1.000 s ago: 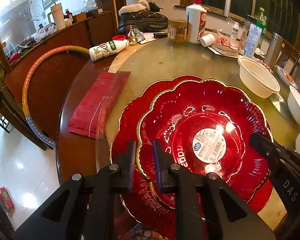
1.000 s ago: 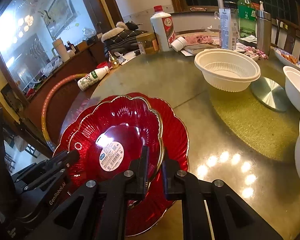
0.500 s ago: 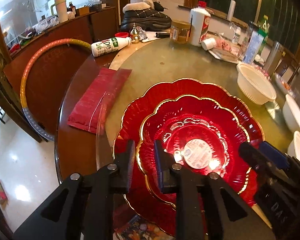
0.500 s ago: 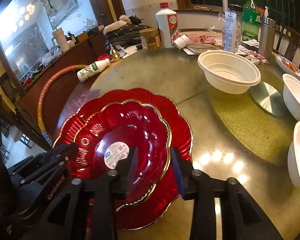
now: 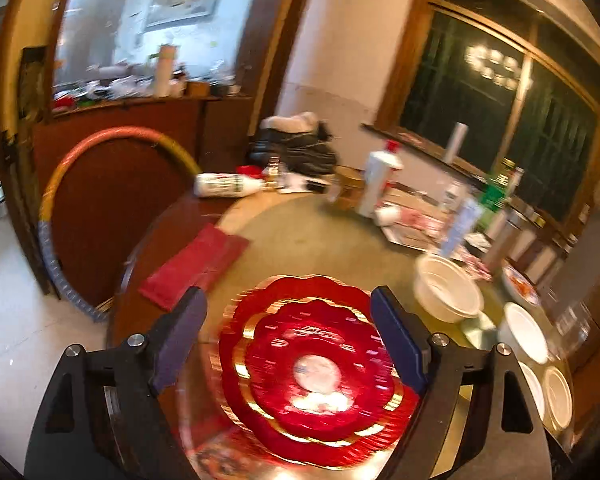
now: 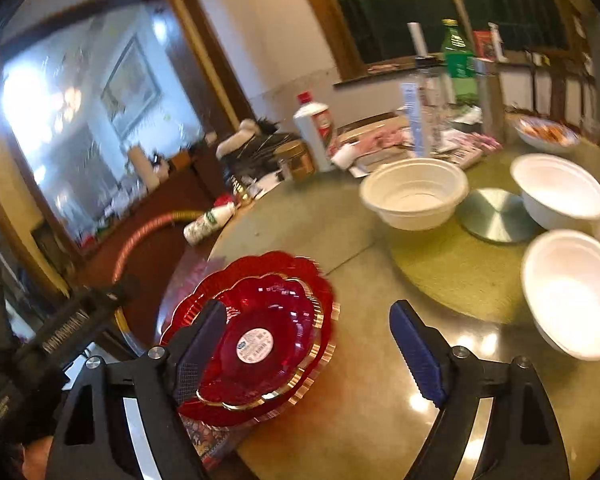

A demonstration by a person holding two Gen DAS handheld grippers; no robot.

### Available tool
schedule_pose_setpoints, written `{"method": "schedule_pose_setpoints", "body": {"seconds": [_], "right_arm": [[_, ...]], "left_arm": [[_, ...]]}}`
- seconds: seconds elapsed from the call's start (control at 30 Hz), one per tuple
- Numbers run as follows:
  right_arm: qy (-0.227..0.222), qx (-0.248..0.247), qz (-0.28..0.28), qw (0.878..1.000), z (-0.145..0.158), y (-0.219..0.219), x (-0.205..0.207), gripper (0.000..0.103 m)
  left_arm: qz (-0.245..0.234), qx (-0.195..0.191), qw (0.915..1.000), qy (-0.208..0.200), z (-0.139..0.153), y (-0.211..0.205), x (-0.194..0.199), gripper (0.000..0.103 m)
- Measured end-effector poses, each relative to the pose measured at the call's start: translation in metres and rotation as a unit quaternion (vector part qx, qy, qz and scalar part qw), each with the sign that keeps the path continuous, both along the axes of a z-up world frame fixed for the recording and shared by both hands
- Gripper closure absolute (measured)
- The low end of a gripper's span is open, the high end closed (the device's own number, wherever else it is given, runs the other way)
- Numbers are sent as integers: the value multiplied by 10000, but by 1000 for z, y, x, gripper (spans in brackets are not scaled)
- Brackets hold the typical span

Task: Organize plates and bowls
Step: 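Open both grippers and withdraw from the stacked red dishes, then grasp the rim of a white foam bowl with both grippers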

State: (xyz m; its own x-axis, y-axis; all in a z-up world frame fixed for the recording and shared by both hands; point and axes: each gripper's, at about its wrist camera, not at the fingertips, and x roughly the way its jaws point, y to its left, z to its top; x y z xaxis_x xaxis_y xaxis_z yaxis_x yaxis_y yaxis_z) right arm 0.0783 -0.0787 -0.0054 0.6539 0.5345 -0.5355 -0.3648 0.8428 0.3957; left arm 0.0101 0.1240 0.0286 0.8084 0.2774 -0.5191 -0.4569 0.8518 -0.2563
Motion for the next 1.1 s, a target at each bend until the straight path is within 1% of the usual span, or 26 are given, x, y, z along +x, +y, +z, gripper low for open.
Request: {"method": "schedule_pose_setpoints", "body": {"seconds": [0.03,0.1,0.13,0.17,0.23,0.3,0.33,0.4,0.5,0.6,0.63,0.7,0.77,0.87,0.9,0.93,0.97,1.0,1.03,1.07,1.1], "right_arm": [[106,141,-80,9998,-3,-15,0,18],[235,323,-212,9990,-5,-38,-1,18],[291,401,-303,9983,-6,-51,0,18],[333,459,-424,9975,-6,-66,-1,18],[415,488,-669,9957,-7,-94,-1,18],[504,571,-956,9925,-8,-124,0,18],[543,608,-1140,9901,-9,-141,1,18],[641,613,-1482,9850,-12,-168,5,18],[925,757,-1837,9757,-22,-199,17,17],[1344,934,-1974,9666,-39,-221,34,24],[1429,947,-1974,9652,-44,-224,40,25],[1571,941,-2047,9615,-53,-229,48,30],[1681,967,-2052,9593,-62,-231,54,31],[1805,984,-2056,9568,-74,-230,64,35],[1828,946,-2066,9565,-77,-229,66,42],[1857,917,-2078,9560,-80,-230,66,51],[1909,911,-2022,9562,-83,-228,67,85],[1923,1077,-1804,9586,-85,-225,68,96],[1900,1001,-1769,9605,-85,-221,67,97],[1784,814,-1801,9639,-80,-214,64,97],[1679,729,-1794,9666,-76,-207,61,96]], "left_arm": [[-149,2,9999,20,0,-7,4,19],[-635,-2,9978,186,-4,-30,16,19],[-985,1,9945,344,-8,-47,25,19],[-1205,-1,9917,441,-11,-58,31,19],[-1679,1,9831,725,-19,-89,49,19],[-2039,-65,9746,923,-25,-114,62,19],[-2261,-102,9685,1041,-28,-131,72,19],[-2526,-148,9600,1201,-33,-156,87,19],[-2751,-262,9509,1394,-40,-185,107,19],[-2822,-290,9439,1692,-54,-210,130,19],[-2850,-261,9421,1750,-58,-219,136,19],[-2845,-152,9411,1822,-61,-230,142,19],[-2862,-94,9396,1875,-66,-238,147,19],[-2875,-7,9371,1979,-75,-243,149,19],[-2864,156,9373,1983,-78,-245,148,41],[-2915,322,9352,1986,-81,-246,147,80],[-3144,347,9273,1999,-82,-248,146,89],[-3201,450,9248,2007,-82,-250,143,90],[-3136,604,9275,1945,-79,-251,136,90],[-3082,652,9305,1871,-76,-249,132,90],[-3026,636,9345,1764,-74,-244,126,90]]}}
